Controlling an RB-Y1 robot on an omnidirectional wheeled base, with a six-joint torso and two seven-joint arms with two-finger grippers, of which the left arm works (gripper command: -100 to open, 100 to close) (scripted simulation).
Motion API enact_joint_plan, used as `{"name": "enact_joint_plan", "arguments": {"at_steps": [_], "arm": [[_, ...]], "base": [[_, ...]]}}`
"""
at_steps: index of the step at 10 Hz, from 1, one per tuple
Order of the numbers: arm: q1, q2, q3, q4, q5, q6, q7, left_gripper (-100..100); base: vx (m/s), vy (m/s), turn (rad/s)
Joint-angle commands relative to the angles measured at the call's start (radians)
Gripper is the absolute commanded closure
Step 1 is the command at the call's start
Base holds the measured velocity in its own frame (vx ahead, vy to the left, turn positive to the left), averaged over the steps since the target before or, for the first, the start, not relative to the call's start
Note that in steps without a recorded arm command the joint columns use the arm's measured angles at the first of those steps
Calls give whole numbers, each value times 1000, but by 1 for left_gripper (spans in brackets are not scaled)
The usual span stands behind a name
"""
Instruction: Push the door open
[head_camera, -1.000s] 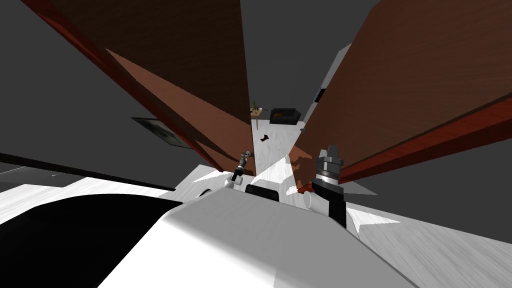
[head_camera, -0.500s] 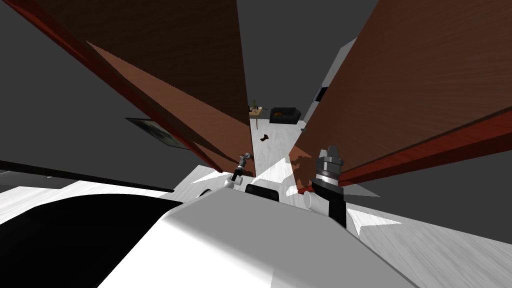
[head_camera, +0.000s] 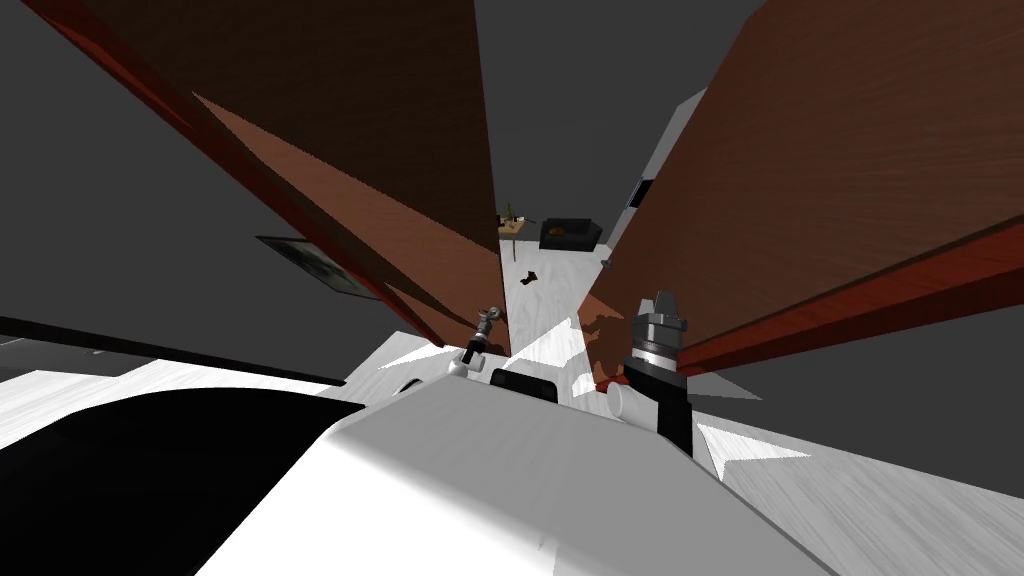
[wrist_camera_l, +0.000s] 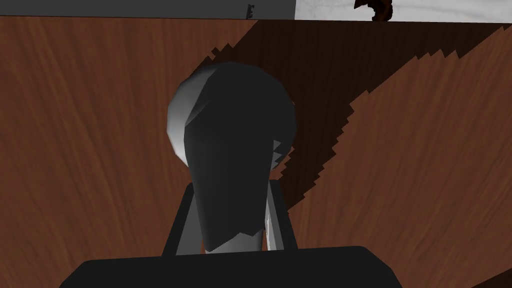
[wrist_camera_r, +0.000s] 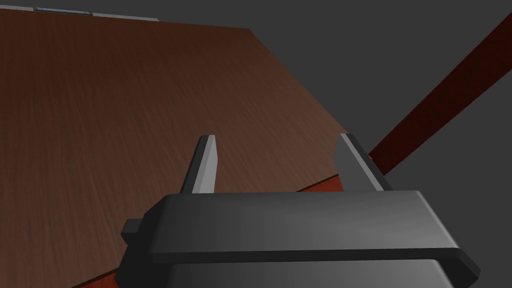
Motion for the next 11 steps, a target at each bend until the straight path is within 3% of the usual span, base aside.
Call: {"name": "enact_joint_plan", "arguments": {"at_steps": [1,11], "arm": [[-3,6,14,-11,6,2,-3,100],[-7,17,111,9,53,1,-37,100]], "base": [[146,-47,40],[170,-49,45]]}}
